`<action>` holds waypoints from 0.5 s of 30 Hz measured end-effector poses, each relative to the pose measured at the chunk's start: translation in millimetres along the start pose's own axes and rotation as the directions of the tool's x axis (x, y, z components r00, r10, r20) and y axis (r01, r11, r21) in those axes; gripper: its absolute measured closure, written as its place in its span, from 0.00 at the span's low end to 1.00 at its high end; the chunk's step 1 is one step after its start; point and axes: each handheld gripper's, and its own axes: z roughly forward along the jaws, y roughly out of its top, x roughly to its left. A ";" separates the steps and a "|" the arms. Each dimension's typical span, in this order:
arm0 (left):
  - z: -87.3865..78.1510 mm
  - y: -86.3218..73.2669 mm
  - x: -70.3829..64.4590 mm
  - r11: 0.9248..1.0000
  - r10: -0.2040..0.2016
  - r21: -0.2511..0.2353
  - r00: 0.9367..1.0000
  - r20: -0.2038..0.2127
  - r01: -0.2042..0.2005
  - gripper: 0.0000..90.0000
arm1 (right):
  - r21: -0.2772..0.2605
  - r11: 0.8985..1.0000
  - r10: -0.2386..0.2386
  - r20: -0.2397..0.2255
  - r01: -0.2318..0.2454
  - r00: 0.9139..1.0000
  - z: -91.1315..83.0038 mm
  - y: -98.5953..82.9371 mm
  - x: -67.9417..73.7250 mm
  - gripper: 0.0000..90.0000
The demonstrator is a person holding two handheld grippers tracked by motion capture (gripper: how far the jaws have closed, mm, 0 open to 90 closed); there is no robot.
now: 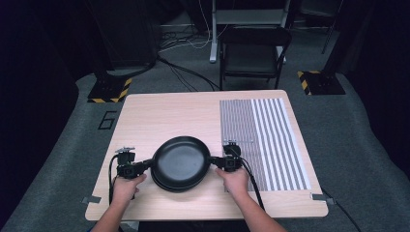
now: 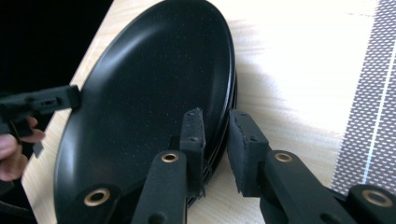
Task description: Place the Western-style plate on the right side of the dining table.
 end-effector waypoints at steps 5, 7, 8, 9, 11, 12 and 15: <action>5.1 2.5 -2.0 1.000 -0.022 0.000 1.000 0.012 0.022 0.89 | -0.016 1.000 0.023 -0.010 -0.023 1.000 -2.1 7.2 -5.5 0.87; 6.7 3.0 -3.1 1.000 -0.024 0.001 1.000 0.013 0.024 0.89 | -0.021 1.000 0.019 0.000 -0.019 1.000 -2.4 10.7 -5.8 0.87; 7.7 3.2 -3.7 1.000 -0.024 -0.001 1.000 0.015 0.024 0.89 | -0.036 0.999 0.013 0.009 -0.013 1.000 -2.1 13.9 -6.1 0.88; 7.7 3.2 -3.7 1.000 -0.024 -0.001 1.000 0.015 0.024 0.89 | -0.036 0.999 0.013 0.009 -0.013 1.000 -2.1 13.9 -6.1 0.88; 8.3 2.5 -4.0 1.000 -0.026 -0.008 1.000 0.018 0.026 0.89 | -0.048 0.999 0.008 0.011 -0.007 1.000 -1.5 15.8 -7.4 0.88; 8.0 2.1 -4.0 1.000 -0.029 -0.007 0.999 0.023 0.030 0.90 | -0.059 0.998 -0.007 0.018 0.008 1.000 -0.7 14.5 -7.1 0.86; 8.5 1.6 -4.8 0.999 -0.034 -0.009 0.999 0.024 0.034 0.90 | -0.067 0.998 -0.020 0.031 0.022 0.999 0.4 10.5 -5.1 0.77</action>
